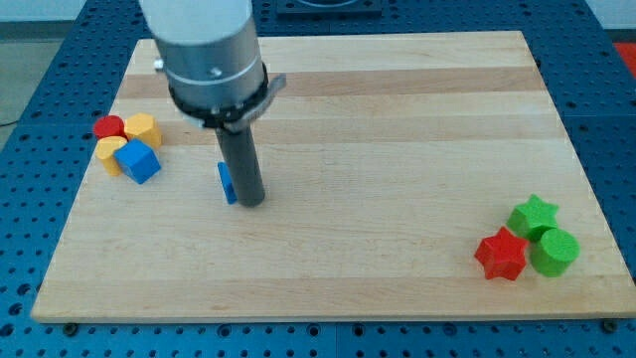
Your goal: Separate the yellow heart from the red star
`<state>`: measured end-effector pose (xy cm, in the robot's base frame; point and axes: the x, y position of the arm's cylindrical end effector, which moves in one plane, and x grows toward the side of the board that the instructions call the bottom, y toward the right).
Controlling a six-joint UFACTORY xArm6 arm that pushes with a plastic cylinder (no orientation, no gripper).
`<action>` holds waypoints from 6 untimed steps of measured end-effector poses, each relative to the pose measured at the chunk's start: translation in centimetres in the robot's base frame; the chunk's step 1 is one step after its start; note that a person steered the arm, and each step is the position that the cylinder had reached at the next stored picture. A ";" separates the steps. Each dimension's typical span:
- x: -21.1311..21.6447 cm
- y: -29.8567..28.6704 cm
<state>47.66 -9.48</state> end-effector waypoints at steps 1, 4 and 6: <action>-3.5 -0.8; -4.4 -3.1; 0.3 -0.3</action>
<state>47.93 -9.81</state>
